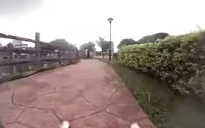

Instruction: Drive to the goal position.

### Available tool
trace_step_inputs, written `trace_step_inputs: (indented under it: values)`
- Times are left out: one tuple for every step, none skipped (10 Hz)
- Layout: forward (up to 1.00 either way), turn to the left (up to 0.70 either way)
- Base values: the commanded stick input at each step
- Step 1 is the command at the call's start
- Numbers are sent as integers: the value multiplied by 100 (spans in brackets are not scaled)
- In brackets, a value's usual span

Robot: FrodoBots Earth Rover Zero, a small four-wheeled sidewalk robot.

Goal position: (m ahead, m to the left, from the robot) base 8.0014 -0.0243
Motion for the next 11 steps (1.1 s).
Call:
trace_step_inputs:
  values:
    - [70, 0]
    - [70, 0]
    - [70, 0]
    - [70, 0]
    - [70, 0]
    - [70, 0]
    - [70, 0]
    - [70, 0]
    - [70, 0]
    - [70, 0]
    - [70, 0]
